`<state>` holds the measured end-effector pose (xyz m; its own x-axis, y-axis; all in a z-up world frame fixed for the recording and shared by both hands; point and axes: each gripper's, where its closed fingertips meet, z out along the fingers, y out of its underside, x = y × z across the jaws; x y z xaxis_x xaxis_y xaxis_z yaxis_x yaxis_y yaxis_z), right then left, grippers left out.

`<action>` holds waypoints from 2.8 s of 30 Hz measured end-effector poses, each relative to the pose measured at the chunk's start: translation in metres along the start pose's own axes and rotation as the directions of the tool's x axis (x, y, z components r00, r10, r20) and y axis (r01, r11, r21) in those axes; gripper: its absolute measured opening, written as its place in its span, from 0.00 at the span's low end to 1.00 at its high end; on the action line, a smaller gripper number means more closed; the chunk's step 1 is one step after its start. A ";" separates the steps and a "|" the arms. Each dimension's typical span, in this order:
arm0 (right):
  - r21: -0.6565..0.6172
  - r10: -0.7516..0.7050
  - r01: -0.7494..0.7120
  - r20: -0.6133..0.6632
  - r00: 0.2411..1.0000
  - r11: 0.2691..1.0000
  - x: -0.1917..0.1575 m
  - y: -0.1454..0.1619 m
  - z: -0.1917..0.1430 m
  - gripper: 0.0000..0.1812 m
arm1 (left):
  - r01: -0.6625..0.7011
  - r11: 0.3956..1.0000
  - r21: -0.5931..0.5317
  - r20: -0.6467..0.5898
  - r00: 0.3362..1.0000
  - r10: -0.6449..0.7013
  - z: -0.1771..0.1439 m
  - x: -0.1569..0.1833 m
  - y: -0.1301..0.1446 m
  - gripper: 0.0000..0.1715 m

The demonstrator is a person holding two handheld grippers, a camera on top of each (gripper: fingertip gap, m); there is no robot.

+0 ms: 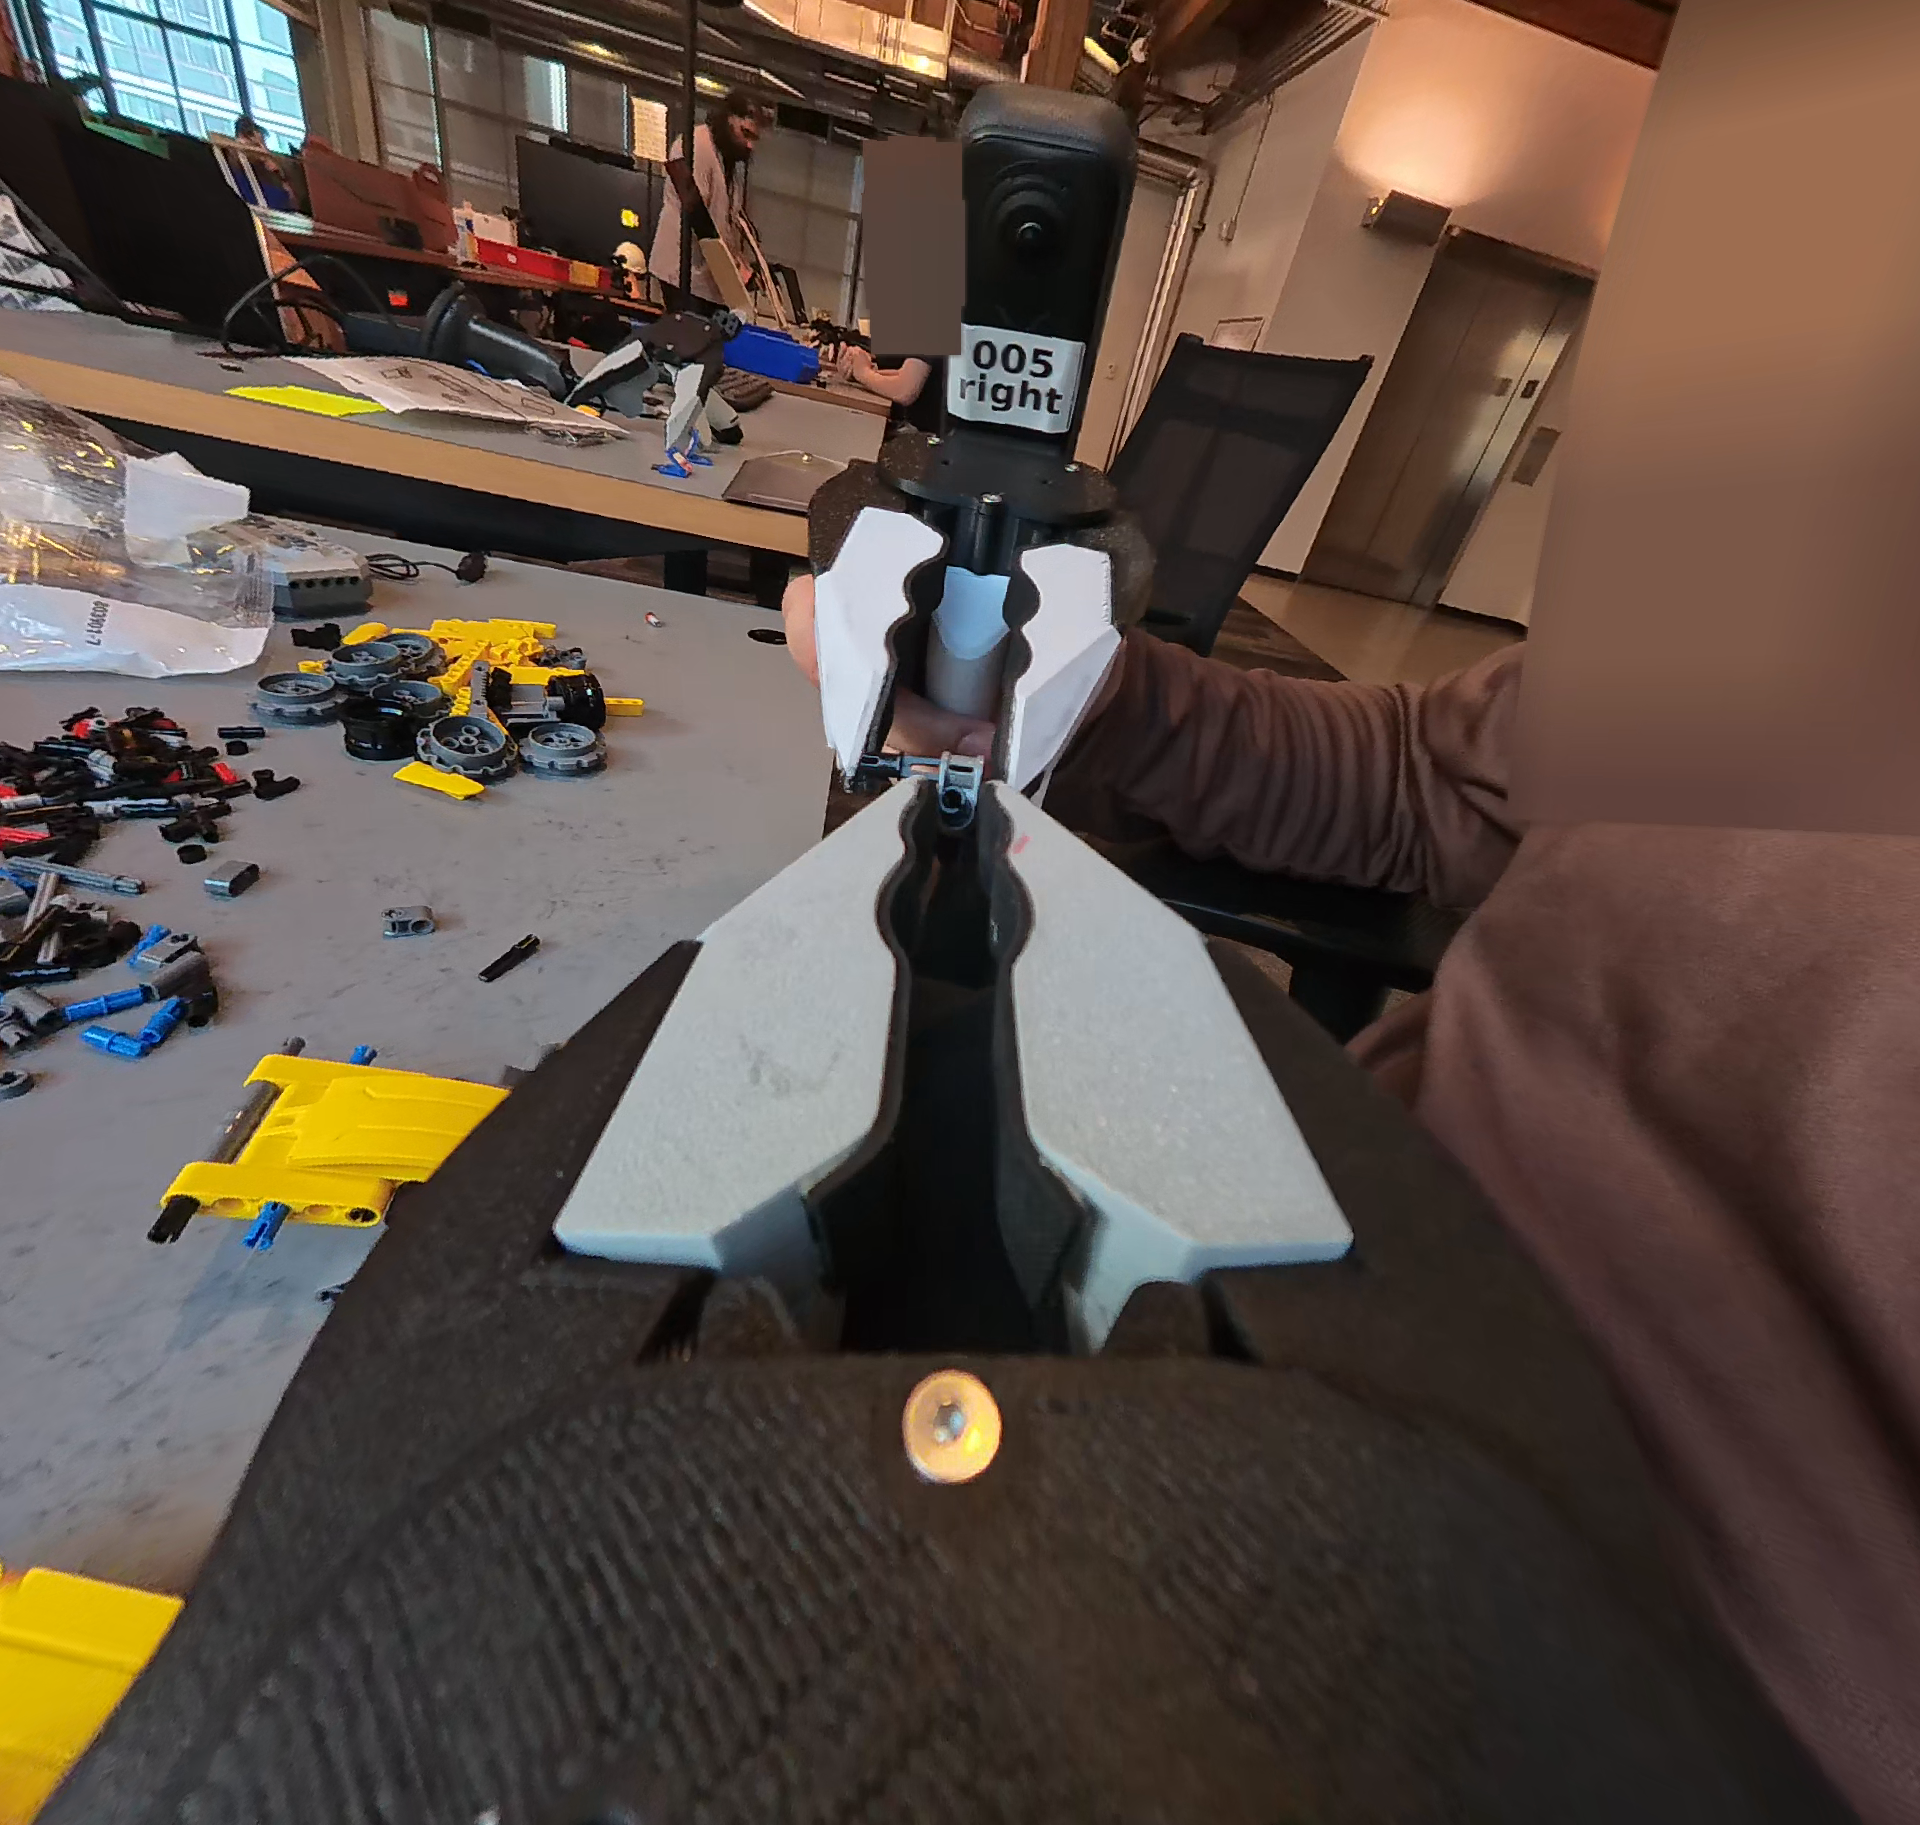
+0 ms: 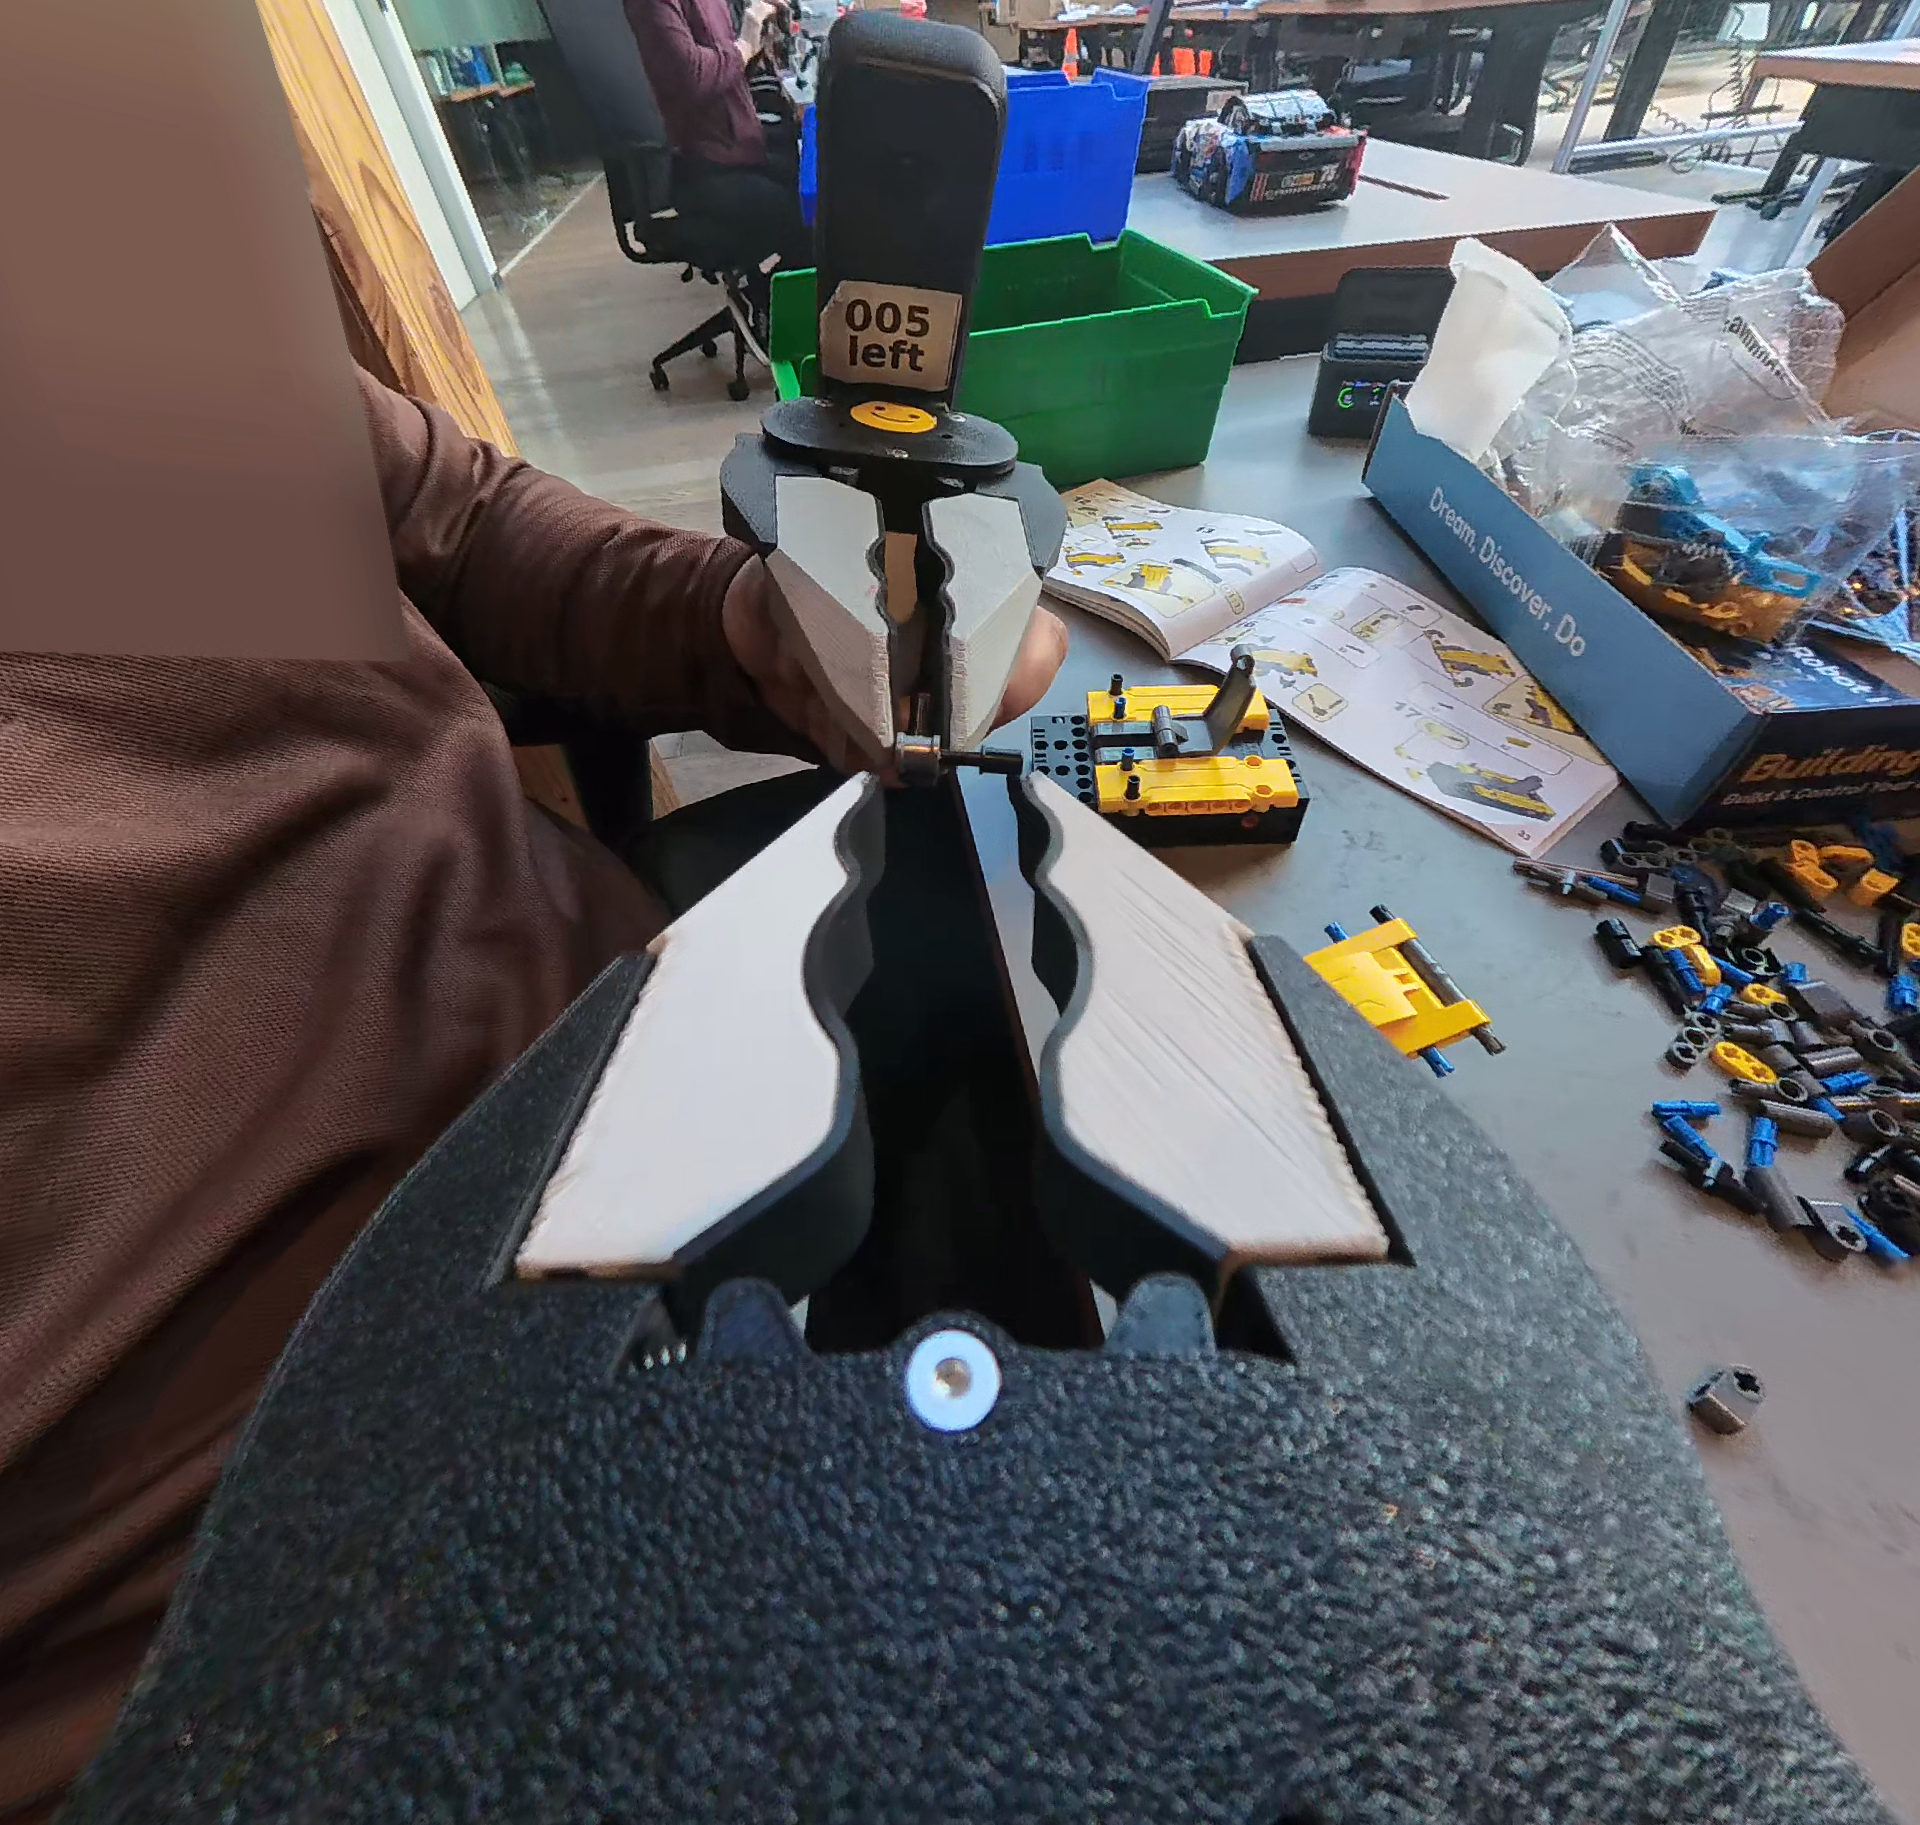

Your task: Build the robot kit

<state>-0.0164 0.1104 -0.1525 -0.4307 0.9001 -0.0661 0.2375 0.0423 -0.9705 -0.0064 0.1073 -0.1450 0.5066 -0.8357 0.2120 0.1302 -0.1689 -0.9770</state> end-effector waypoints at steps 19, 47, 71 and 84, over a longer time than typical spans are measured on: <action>0.011 0.022 -0.022 0.015 1.000 1.000 0.000 0.002 -0.001 0.12 | 0.006 1.000 -0.021 -0.002 1.000 -0.006 0.001 0.000 0.004 0.03; 0.042 0.023 -0.024 0.039 0.999 0.999 -0.002 0.000 -0.002 0.11 | 0.021 1.000 -0.018 -0.019 1.000 -0.021 0.001 0.003 0.003 0.03; 0.048 -0.074 0.075 -0.019 0.997 0.996 -0.004 0.000 0.003 0.09 | 0.078 0.996 -0.035 -0.062 0.995 -0.080 -0.002 0.004 0.006 0.03; -0.086 -0.217 0.213 -0.051 0.975 0.973 0.000 0.022 0.008 0.09 | 0.050 0.982 -0.180 -0.049 0.997 -0.060 -0.003 -0.002 0.030 0.03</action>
<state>-0.0179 0.1076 -0.1761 -0.4275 0.8901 0.1583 0.2147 0.2700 -0.9386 -0.0060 0.1023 -0.1745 0.4553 -0.8489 0.2684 0.0000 -0.3015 -0.9535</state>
